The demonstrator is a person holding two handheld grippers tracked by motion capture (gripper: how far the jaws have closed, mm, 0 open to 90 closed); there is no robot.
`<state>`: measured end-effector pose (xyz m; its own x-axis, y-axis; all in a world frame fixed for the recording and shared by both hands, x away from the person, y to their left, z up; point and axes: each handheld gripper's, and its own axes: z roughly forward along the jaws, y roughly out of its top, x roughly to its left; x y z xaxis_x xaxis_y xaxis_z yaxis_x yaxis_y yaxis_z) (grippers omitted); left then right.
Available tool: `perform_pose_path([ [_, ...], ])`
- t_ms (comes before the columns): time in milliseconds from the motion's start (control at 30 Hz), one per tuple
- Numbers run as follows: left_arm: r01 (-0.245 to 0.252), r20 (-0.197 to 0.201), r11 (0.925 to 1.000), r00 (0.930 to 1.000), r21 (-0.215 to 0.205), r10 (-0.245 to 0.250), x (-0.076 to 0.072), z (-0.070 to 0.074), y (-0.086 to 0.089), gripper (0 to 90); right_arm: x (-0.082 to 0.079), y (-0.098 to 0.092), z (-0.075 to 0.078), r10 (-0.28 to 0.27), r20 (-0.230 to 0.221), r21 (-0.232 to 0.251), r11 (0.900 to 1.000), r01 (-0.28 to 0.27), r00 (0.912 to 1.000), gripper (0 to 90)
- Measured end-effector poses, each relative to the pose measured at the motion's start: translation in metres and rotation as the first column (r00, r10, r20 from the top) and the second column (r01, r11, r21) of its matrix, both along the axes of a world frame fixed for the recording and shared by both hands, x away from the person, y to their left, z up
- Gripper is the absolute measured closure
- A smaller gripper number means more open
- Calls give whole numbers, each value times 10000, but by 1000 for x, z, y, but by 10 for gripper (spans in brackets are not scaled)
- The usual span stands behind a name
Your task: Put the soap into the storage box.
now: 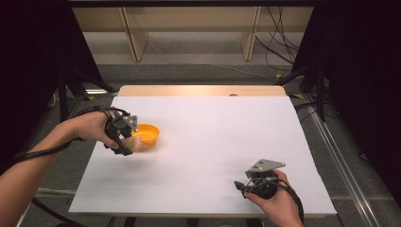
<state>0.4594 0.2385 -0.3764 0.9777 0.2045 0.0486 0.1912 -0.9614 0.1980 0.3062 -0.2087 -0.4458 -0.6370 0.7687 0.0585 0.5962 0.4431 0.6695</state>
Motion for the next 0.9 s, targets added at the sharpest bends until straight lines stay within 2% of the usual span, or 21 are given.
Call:
perform_pose_path([
  [67, -62, -12, 10000, 10000, -48, 62, 1, 0, 1, 319, -1, 1, 1, -135, -76, 112, 9998, 136, 9999, 440],
  [200, -96, 92, 9999, 9999, -86, 96, 4, 1, 2, 319, -1, 0, 1, -127, -57, 87, 9999, 128, 9999, 438],
  [233, -94, 105, 9999, 9999, -68, 95, 5, 1, 2, 319, 0, 0, 0, -1, 94, 26, 10000, 0, 10000, 439],
  [400, -113, 197, 9999, 9997, -44, 114, 7, 1, 1, 319, 0, 0, 1, -103, -25, 93, 9999, 103, 9999, 438],
  [567, -154, 304, 9999, 9994, -64, 156, 9, 2, -1, 319, -1, 0, 1, -121, -7, 100, 9999, 121, 9999, 438],
  [600, -159, 319, 9999, 9994, -44, 160, 10, 2, -1, 319, 0, 0, 0, -56, 110, 65, 10000, 56, 9999, 438],
  [700, -126, 419, 9999, 9990, -14, 126, 12, 3, -2, 319, 0, 0, 2, -119, 25, 105, 9999, 119, 9999, 438],
  [900, -159, 423, 9999, 9990, -64, 162, 13, 3, -3, 319, 0, 0, 2, -134, 27, 105, 9999, 134, 9999, 438],
])
